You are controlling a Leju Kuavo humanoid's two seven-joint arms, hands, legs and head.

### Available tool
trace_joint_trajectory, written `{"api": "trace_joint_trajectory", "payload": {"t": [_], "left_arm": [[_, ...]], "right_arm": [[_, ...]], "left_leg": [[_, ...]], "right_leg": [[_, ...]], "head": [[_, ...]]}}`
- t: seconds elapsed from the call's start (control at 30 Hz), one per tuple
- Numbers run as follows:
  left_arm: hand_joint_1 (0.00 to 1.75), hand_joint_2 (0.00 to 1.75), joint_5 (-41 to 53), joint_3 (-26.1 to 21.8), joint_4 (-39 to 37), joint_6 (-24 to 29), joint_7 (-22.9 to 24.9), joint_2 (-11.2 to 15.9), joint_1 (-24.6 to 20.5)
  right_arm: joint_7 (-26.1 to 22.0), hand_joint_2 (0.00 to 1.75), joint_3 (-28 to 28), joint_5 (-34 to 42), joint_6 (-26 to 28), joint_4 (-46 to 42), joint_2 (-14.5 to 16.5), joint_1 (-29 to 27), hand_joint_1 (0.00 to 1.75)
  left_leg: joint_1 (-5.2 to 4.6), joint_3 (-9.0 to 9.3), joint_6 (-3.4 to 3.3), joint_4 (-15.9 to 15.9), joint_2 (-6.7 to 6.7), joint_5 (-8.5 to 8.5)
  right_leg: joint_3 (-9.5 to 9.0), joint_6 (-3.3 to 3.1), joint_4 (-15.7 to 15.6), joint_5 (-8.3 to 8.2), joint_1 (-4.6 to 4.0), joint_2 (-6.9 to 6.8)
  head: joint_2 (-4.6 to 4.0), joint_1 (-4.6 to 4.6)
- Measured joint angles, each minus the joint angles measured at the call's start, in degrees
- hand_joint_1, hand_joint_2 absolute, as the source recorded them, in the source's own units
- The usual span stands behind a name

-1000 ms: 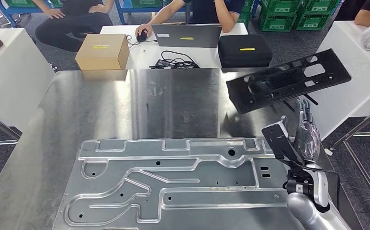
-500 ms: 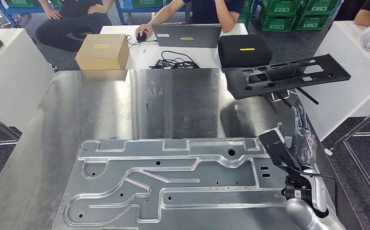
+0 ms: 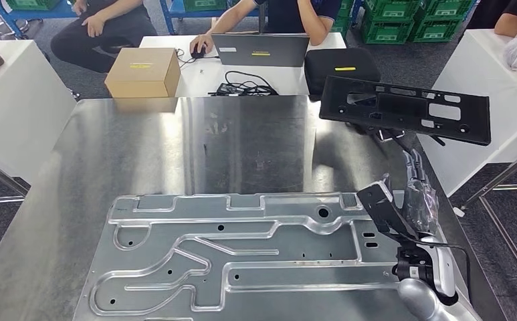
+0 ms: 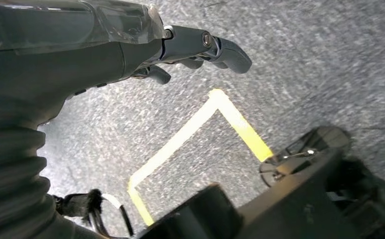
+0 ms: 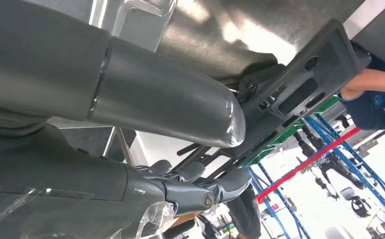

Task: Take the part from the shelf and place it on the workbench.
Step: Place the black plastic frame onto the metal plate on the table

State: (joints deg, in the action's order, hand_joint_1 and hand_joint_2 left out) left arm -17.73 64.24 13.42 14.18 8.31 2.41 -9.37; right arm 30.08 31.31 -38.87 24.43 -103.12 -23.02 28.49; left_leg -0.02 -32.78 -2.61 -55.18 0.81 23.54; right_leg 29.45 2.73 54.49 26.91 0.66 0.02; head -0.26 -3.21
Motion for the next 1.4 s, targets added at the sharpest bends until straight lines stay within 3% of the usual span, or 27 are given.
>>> {"api": "trace_joint_trajectory", "payload": {"t": [0.67, 1.0, 1.27, 1.4], "left_arm": [[0.0, 0.0, -2.5, 0.0, 0.0, 0.3, -2.8, -1.0, 1.4], [0.0, 0.0, -3.1, -0.1, 0.0, 0.5, -3.1, -1.3, 1.4], [0.0, 0.0, -3.1, -0.5, 0.0, 0.9, -3.1, -1.7, 1.5], [0.0, 0.0, -3.1, -0.8, 0.0, 0.8, -3.2, -1.7, 1.4]], "right_arm": [[0.6, 0.0, 4.8, -7.2, -8.0, -2.3, 1.0, 3.2, 0.0], [0.8, 0.0, 8.0, -8.1, -9.3, -3.1, 2.3, 4.9, 0.0], [1.0, 0.0, 9.7, -8.6, -10.2, -3.2, 3.0, 5.6, 0.0], [1.3, 0.0, 10.5, -8.6, -10.8, -3.2, 3.2, 5.7, 0.0]], "left_leg": [[0.01, 0.0, 0.0, 0.0, 0.01, 0.0], [-0.02, -0.01, 0.0, 0.0, 0.02, 0.0], [-0.26, -0.04, -0.09, -0.1, 0.03, 0.07], [-0.56, -0.07, -0.49, -0.3, 0.03, 0.23]], "right_leg": [[-0.01, 0.0, 0.0, 0.0, -0.01, 0.0], [-0.02, 0.0, 0.0, 0.0, 0.02, 0.0], [-0.01, 0.06, 0.0, -0.01, 0.49, -0.01], [-0.05, 0.38, -0.1, -0.03, 0.78, -0.02]], "head": [[0.0, 0.0], [0.0, -0.01], [0.0, -0.01], [0.0, -0.01]]}}
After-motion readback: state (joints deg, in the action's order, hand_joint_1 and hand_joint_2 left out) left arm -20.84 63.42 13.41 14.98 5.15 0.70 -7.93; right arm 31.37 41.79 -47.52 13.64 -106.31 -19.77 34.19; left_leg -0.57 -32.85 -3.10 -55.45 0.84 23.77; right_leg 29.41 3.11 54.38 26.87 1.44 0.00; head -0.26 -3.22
